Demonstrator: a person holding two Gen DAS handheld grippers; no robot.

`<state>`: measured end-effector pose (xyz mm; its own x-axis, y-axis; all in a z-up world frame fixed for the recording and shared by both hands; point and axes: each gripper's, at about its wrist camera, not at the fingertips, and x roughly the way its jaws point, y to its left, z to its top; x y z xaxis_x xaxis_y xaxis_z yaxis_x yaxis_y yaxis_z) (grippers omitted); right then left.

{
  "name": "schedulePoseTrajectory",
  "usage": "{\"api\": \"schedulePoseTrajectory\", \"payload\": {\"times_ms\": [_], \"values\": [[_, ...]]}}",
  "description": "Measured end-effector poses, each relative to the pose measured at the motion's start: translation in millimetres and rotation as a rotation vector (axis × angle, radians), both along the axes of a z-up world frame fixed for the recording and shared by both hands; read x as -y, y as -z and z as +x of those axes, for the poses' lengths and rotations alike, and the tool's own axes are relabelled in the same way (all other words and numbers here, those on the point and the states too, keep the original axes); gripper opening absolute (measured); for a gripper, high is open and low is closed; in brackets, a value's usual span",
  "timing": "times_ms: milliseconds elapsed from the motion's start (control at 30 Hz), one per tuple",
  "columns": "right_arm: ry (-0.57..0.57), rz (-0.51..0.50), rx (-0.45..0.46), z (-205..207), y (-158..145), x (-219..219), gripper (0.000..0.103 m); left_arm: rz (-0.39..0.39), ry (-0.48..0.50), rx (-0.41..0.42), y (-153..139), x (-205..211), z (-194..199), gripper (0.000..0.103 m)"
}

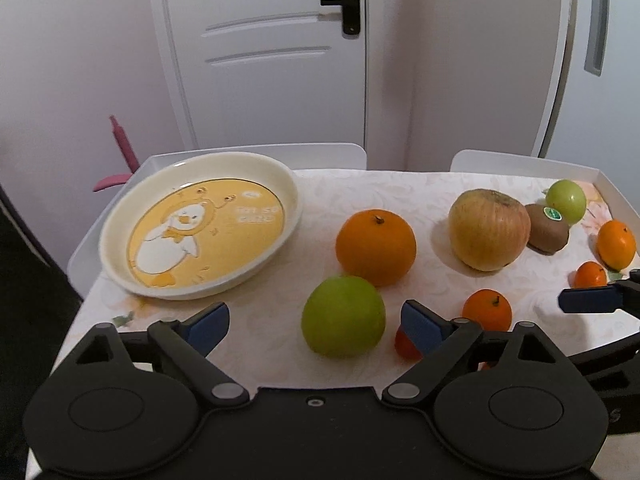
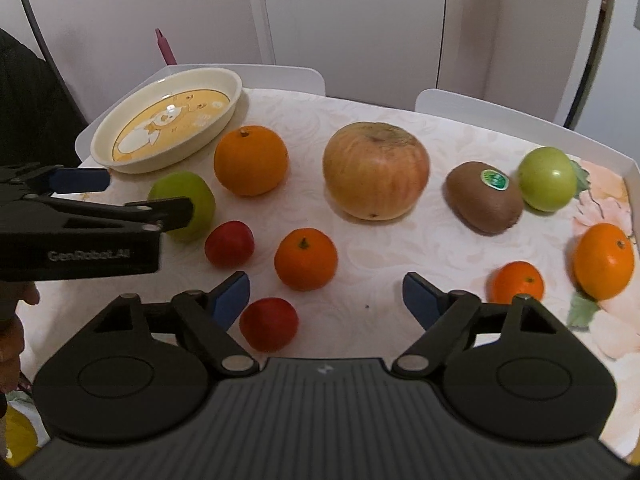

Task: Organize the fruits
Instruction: 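Grasp the green apple with the left tool while the right tool grasps a tangerine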

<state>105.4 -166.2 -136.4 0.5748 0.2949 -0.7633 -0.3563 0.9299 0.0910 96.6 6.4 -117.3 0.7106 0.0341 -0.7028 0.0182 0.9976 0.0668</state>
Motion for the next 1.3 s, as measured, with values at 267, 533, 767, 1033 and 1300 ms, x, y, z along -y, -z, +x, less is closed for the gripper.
{"api": "schedulePoseTrajectory", "payload": {"times_ms": [267, 533, 767, 1033, 1300], "values": [[0.016, -0.004, -0.008, 7, 4, -11, 0.087, -0.027, 0.03, -0.039, 11, -1, 15, 0.078], [0.022, -0.031, -0.019, 12, 8, -18, 0.08, -0.061, 0.076, -0.073, 18, -1, 20, 0.058], [0.018, -0.046, -0.026, 13, 13, -22, 0.072, -0.063, 0.092, -0.079, 17, -1, 21, 0.057], [0.016, -0.051, -0.025, 13, 14, -24, 0.063, -0.053, 0.09, -0.081, 16, -4, 17, 0.057], [0.0, -0.054, -0.019, 11, 11, -27, 0.054, -0.05, 0.079, -0.08, 16, -9, 13, 0.057]]}}
